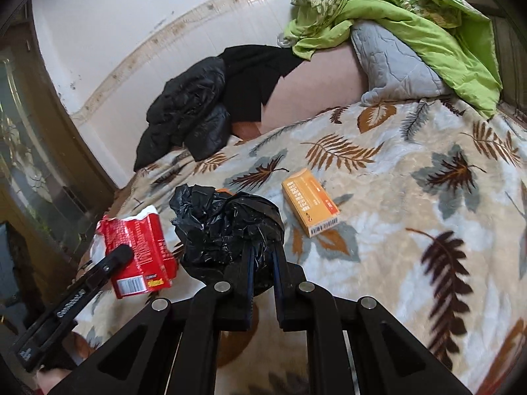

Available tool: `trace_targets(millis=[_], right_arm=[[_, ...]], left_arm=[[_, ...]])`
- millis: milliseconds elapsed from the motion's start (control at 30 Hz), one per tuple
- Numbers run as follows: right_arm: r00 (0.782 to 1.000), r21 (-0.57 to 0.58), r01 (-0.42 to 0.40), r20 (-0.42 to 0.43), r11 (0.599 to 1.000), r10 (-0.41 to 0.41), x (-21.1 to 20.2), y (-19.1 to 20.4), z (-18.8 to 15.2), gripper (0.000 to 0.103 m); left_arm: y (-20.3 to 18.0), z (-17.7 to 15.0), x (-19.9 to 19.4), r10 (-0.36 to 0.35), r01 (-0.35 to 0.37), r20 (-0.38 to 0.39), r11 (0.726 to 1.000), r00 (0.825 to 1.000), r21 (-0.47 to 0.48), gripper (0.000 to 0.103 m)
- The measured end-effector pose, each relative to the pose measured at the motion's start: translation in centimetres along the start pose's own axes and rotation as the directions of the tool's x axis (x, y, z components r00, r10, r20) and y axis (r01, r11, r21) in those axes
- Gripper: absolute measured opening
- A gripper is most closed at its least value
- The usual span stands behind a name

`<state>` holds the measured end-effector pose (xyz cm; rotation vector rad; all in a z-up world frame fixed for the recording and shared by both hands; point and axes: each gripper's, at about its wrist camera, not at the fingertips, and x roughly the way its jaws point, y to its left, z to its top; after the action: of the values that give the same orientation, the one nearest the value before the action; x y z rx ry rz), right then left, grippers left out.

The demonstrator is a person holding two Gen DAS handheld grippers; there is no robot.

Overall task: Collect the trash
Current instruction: 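Grasp the red cigarette pack with the left tool while the right grasps the black bag, then lift the red pack with the left tool and black bag with the right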

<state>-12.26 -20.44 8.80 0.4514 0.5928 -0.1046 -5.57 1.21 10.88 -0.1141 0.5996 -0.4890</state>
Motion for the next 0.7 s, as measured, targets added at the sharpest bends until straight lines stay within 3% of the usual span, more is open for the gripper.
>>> trace_targets(millis=[367, 700], right_arm=[[0.999, -0.013, -0.044, 0.022, 0.999, 0.045, -5.6, -1.5, -3.0, 0.011], [0.998, -0.042, -0.049, 0.037, 0.998, 0.050, -6.1, -0.8, -3.5, 0.011]], left_arm=[[-3.4, -4.7, -7.8, 0.048, -0.054, 0.048, 0.990, 0.998, 0.134, 0.004], [-3.3, -5.9, -6.8, 0.148, -0.153, 0.047, 0.977, 0.988, 0.150, 0.004]])
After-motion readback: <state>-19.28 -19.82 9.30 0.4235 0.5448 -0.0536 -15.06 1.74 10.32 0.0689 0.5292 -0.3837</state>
